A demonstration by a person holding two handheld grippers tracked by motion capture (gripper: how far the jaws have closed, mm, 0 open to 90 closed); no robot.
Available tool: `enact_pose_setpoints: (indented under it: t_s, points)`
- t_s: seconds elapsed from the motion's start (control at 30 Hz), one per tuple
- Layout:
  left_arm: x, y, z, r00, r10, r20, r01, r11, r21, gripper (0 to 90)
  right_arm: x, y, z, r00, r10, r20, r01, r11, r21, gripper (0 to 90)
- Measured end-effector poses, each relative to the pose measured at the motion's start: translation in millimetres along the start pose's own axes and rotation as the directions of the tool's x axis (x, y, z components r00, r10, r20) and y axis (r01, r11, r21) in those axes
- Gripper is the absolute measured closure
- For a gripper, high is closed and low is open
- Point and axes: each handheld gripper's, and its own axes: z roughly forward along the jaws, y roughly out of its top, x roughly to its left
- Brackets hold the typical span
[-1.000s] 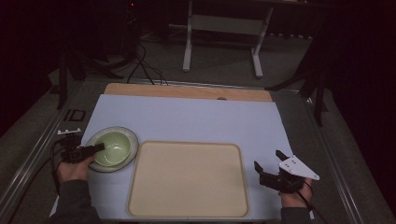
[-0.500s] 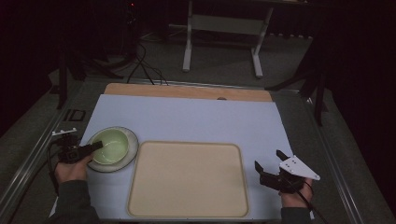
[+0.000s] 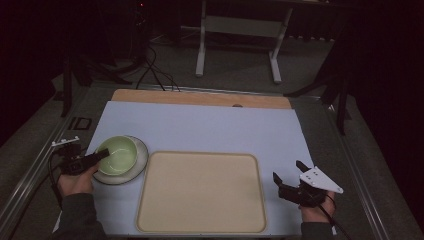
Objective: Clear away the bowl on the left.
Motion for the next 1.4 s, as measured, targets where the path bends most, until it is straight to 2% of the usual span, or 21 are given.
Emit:
enact_pose_setpoints:
  t_s: [0.07, 0.4, 1.0, 1.4]
  points:
    - [-3.5, 0.9, -1.6, 0.9998, 0.018, -0.004, -0.018, 0.9998, -0.013, 79.4, 0.0, 0.0, 0.0, 1.0, 0.0, 0.001, 0.0, 1.0, 0.0, 13.2]
    - [-12.4, 2.4, -5.1, 0.9985, 0.055, 0.009, -0.054, 0.9978, -0.039, 79.3, -0.1, 0.0, -0.2, 1.0, 0.0, 0.0, 0.0, 1.0, -0.001, 13.2]
    - [-28.6, 5.6, -13.4, 0.9956, 0.085, 0.038, -0.082, 0.9934, -0.08, 79.1, -0.4, 0.1, -0.5, 1.0, 0.001, 0.002, -0.001, 1.0, -0.002, 13.2]
    - [-41.4, 6.5, -13.3, 0.9919, 0.108, 0.066, -0.103, 0.9916, -0.078, 79.1, -0.5, 0.2, -1.0, 1.0, 0.001, 0.001, -0.001, 1.0, -0.005, 13.2]
